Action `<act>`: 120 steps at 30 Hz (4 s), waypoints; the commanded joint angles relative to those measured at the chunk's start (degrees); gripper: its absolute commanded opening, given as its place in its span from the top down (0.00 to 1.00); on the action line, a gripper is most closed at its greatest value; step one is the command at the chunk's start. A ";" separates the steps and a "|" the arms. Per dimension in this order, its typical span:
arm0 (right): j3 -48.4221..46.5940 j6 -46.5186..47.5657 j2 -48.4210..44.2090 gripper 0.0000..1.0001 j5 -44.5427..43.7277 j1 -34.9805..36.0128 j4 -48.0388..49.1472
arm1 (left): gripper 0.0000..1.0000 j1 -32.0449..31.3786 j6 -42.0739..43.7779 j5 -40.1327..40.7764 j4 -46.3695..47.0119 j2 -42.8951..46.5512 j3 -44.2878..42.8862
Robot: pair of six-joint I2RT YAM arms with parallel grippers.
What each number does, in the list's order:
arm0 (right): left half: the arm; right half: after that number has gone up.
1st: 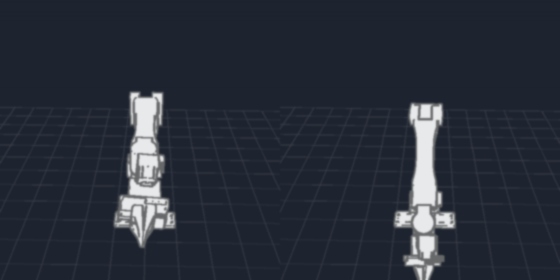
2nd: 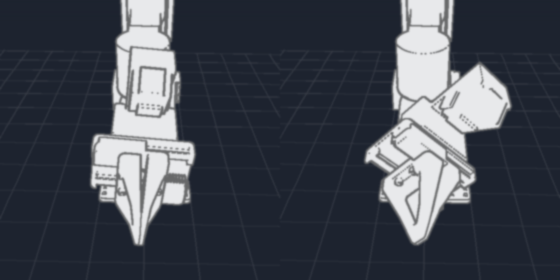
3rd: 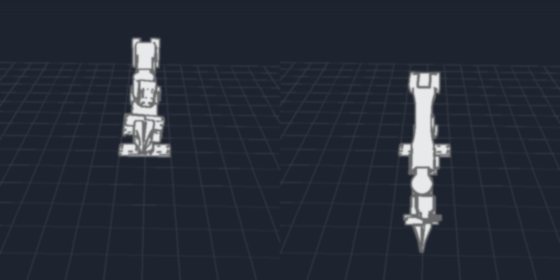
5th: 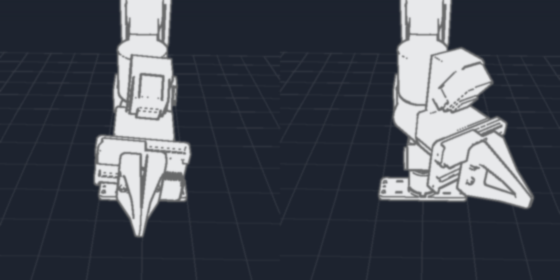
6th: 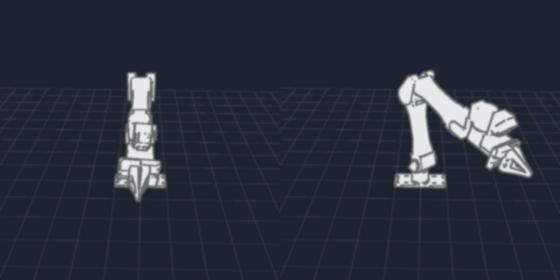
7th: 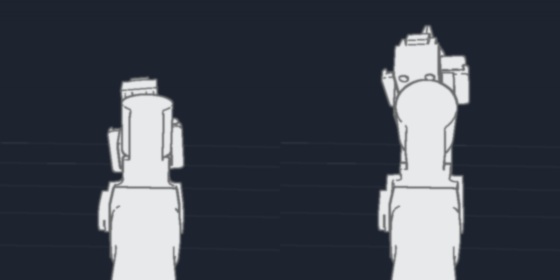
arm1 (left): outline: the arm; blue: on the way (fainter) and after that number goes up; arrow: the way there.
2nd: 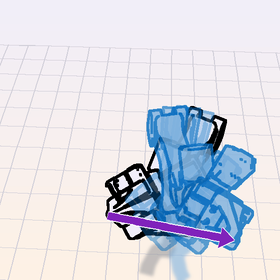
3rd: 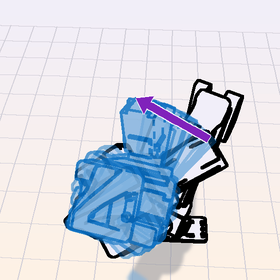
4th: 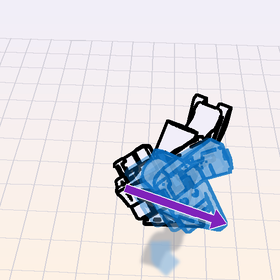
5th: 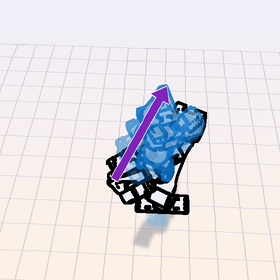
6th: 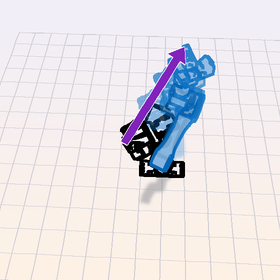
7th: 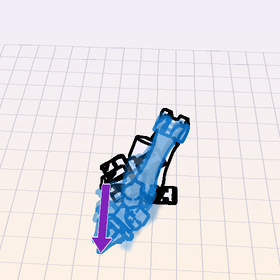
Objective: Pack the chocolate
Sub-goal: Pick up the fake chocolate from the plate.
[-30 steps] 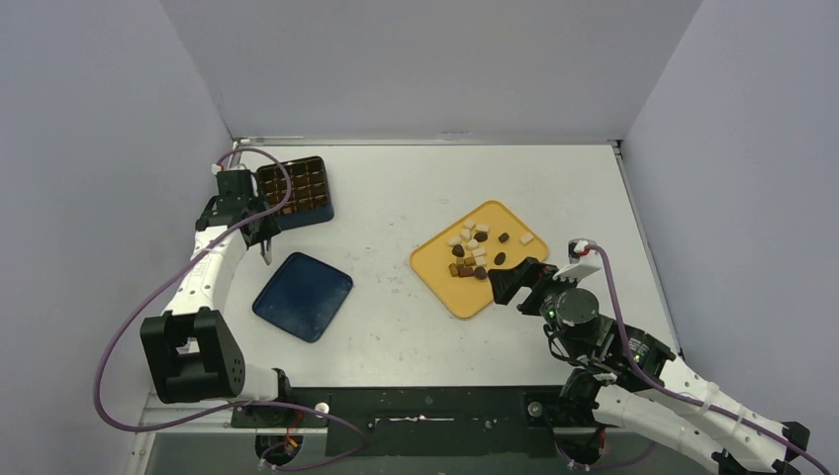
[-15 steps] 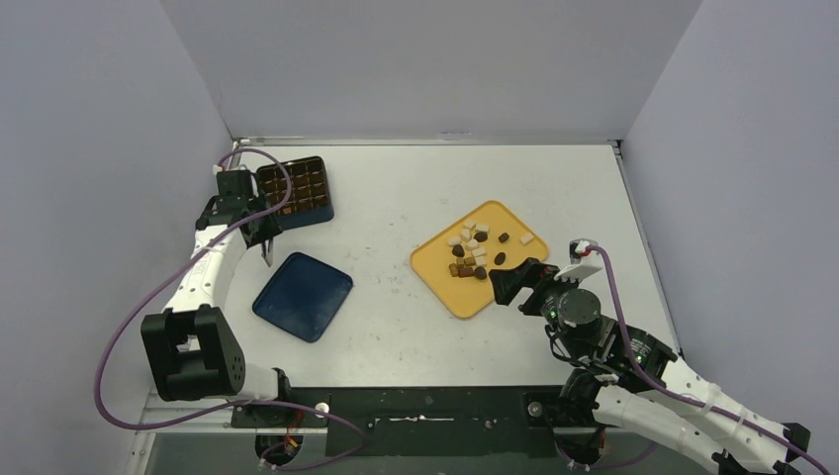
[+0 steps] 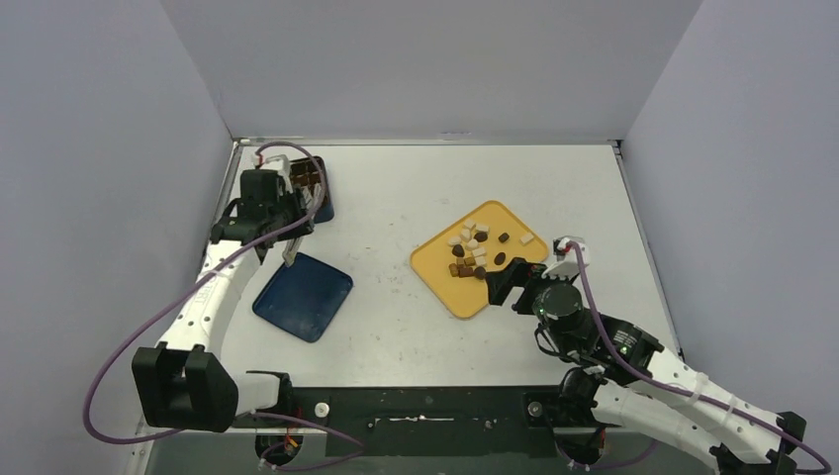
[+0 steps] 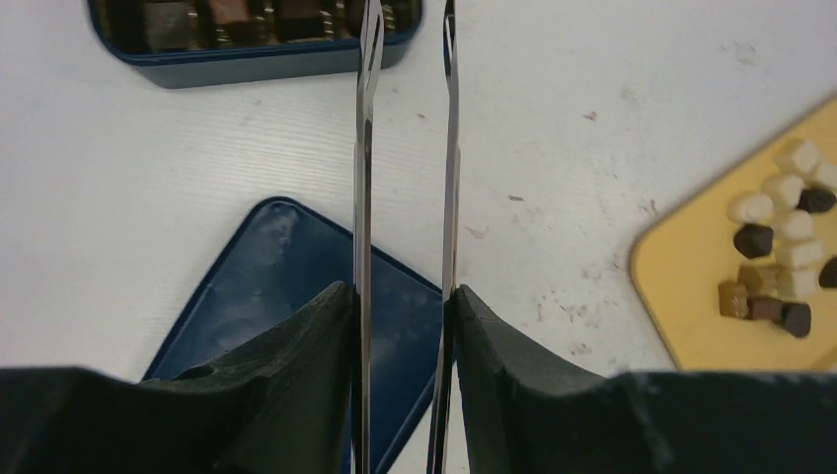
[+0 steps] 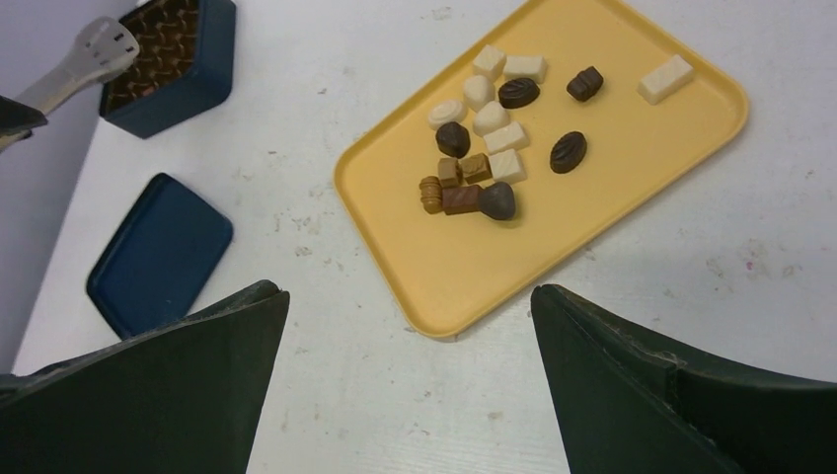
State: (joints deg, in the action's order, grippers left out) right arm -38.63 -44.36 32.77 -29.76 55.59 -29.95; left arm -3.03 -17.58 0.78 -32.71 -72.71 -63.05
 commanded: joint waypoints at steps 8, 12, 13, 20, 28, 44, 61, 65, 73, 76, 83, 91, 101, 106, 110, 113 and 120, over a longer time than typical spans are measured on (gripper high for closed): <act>-2.60 0.50 10.23 0.00 -4.78 -0.38 -1.39 | 0.62 -13.38 3.30 -7.17 -0.06 8.46 -0.88; -2.93 -0.02 13.29 0.00 -4.43 -2.65 -2.50 | 0.62 -19.01 3.04 -9.08 0.12 11.22 1.00; -2.90 -0.03 13.70 0.00 -4.28 -3.44 -2.63 | 0.62 -20.63 2.56 -8.82 1.31 12.36 2.05; -1.81 3.22 12.14 0.00 3.87 -12.97 -0.59 | 0.62 -29.07 1.77 -7.65 3.44 11.54 4.82; -2.74 4.95 8.48 0.00 5.91 -13.32 -0.18 | 0.60 -37.18 0.58 -5.52 7.47 4.43 6.36; -5.83 7.75 3.97 0.00 9.31 -13.32 0.35 | 0.57 -43.69 4.63 2.13 13.53 -7.36 6.00; -7.78 7.47 3.26 0.00 10.72 -13.32 -1.53 | 0.56 -48.74 8.39 3.66 21.15 -13.16 6.91; -8.02 7.27 2.86 0.00 10.69 -13.32 -1.95 | 0.56 -49.00 9.15 1.88 22.38 -13.92 6.80; -7.55 6.44 0.94 0.00 9.99 -13.32 -2.75 | 0.55 -50.03 11.08 2.96 18.21 -15.66 3.88; -7.71 6.48 0.55 0.00 9.64 -13.32 -3.10 | 0.54 -50.81 10.75 1.93 17.46 -15.15 3.65; -8.30 6.10 0.45 0.00 10.07 -13.32 -3.60 | 0.54 -51.55 11.42 2.75 13.20 -16.59 1.22; -7.92 5.78 0.37 0.00 10.25 -13.32 -3.38 | 0.63 -51.87 11.02 4.52 12.85 -17.24 0.92; -6.58 4.79 0.38 0.00 10.37 -13.32 -2.46 | 0.68 -52.26 10.16 9.64 12.86 -11.54 2.01; -6.47 4.81 1.49 0.00 9.41 -13.32 -1.09 | 0.70 -52.17 9.85 11.43 12.84 -9.83 1.81; -6.37 4.05 3.24 0.00 9.46 -13.32 0.36 | 0.70 -52.08 9.69 12.59 10.96 -9.99 -0.50; -5.44 3.57 4.18 0.00 9.66 -13.32 1.42 | 0.71 -51.72 9.56 14.51 9.23 -10.00 -2.37; -4.71 3.14 6.81 0.00 11.00 -13.32 1.76 | 0.71 -47.94 6.46 13.30 7.50 -10.33 -4.51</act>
State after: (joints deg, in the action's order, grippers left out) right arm -43.38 -40.34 38.48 -19.14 42.39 -30.79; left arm -53.01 -8.78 13.30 -24.32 -84.40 -63.55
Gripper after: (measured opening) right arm 0.999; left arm 0.311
